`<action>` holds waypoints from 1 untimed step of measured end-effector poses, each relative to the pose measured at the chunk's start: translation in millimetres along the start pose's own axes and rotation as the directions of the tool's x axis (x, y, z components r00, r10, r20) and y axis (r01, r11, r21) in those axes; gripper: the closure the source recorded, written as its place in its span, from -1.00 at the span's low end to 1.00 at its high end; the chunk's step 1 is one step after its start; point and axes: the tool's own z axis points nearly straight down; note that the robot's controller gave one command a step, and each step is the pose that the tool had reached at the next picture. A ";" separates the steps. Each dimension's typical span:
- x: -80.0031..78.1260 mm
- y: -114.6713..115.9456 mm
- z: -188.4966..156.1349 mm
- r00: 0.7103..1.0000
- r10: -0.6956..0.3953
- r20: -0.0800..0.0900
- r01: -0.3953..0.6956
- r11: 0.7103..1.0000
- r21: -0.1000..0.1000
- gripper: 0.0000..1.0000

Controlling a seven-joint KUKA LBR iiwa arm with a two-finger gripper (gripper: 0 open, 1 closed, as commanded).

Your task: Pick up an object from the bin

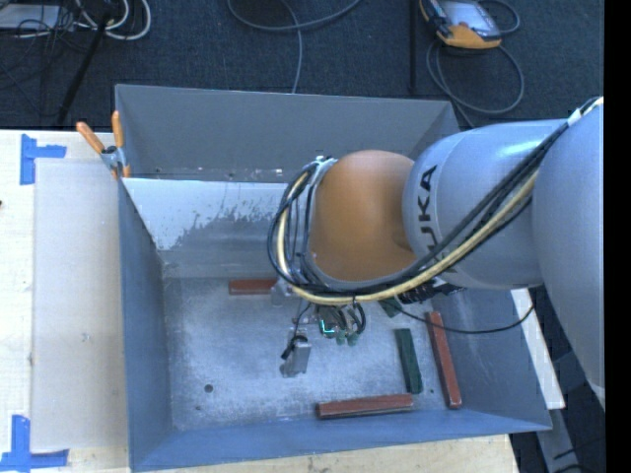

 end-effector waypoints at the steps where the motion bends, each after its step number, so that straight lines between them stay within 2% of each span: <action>1: -52.6 -40.8 55.2 0.997 -0.081 0.008 0.081 0.997 0.002 -1.00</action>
Offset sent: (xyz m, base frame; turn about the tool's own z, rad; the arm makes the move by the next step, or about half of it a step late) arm 0.0515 -0.0379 -0.0522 -0.0835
